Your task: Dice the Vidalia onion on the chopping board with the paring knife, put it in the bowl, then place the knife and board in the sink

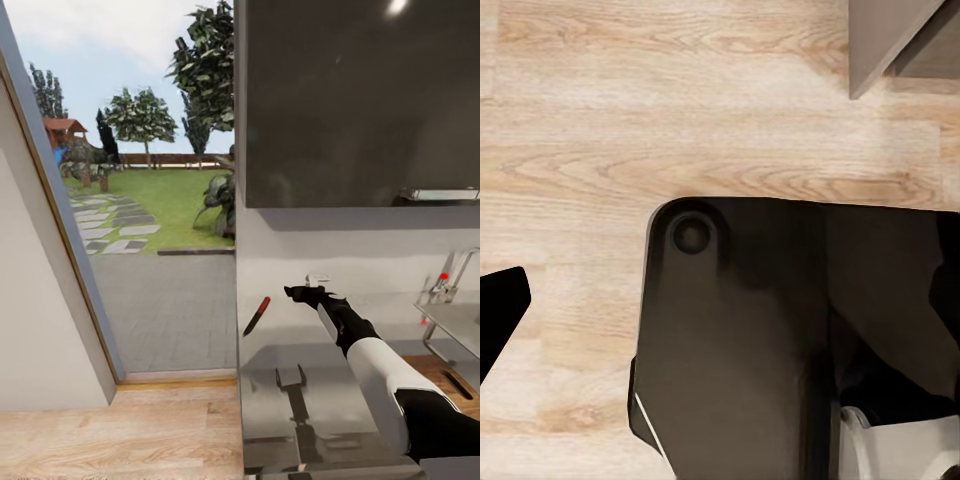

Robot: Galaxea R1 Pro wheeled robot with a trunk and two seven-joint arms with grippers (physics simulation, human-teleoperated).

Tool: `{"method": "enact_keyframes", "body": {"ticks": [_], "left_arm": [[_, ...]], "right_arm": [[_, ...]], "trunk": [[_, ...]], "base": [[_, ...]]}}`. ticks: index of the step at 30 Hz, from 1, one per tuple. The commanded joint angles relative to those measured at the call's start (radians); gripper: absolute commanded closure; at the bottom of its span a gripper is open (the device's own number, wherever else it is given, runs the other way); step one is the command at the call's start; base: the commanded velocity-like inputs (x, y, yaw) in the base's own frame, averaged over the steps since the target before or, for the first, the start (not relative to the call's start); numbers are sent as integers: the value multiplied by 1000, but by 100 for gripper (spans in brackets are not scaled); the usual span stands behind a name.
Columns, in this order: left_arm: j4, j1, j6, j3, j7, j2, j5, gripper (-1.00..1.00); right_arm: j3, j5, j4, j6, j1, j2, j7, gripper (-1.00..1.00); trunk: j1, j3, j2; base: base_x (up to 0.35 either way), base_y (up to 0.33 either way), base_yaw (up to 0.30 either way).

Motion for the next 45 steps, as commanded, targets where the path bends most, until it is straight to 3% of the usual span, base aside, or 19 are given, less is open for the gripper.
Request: {"method": "enact_keyframes", "body": {"ticks": [1,45], "left_arm": [[-1,1,-1,0,0,0,5,-100],[-1,1,-1,0,0,-1,5,-100]], "right_arm": [[-6,4,-2,6,0,1,6,-100],[-6,4,-11,4,0,0,7,-100]], "trunk": [[0,-2,-1],[0,-66,-1]], "base": [[5,6,0],[24,36,0]]}}
